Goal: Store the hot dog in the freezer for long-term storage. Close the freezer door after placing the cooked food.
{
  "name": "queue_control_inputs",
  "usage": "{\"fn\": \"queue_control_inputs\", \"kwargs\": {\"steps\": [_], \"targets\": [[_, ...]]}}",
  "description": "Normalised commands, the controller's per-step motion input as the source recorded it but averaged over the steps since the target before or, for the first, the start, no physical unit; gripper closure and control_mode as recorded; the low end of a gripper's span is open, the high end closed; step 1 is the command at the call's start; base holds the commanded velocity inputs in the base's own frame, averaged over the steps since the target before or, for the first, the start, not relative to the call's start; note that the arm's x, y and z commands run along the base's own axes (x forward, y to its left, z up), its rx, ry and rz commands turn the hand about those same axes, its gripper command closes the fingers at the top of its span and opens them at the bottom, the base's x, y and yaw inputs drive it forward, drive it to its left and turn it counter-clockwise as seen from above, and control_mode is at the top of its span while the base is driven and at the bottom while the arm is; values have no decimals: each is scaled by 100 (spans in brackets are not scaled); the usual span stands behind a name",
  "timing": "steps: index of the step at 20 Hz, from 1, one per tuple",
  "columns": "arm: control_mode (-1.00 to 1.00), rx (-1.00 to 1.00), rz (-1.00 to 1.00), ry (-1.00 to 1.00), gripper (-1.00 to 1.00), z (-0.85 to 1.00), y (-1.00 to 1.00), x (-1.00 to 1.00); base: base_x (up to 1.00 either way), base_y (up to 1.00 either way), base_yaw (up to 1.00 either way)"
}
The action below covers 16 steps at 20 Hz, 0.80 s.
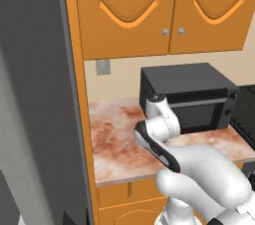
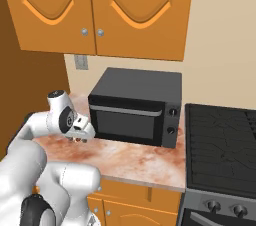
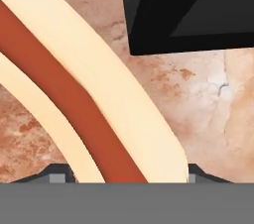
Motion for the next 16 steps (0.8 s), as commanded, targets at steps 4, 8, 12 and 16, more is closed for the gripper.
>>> {"fn": "queue_control_inputs", "kwargs": {"steps": [4, 8, 12, 16], "targets": [[-100, 0, 0, 0, 100, 100, -3, -99, 0, 0, 0], [-100, 2, 0, -5, 100, 100, -15, -100, 0, 0, 0], [-100, 1, 0, -3, 100, 100, -7, -100, 0, 0, 0], [-100, 0, 0, 0, 100, 100, 0, -95, 0, 0, 0]]}}
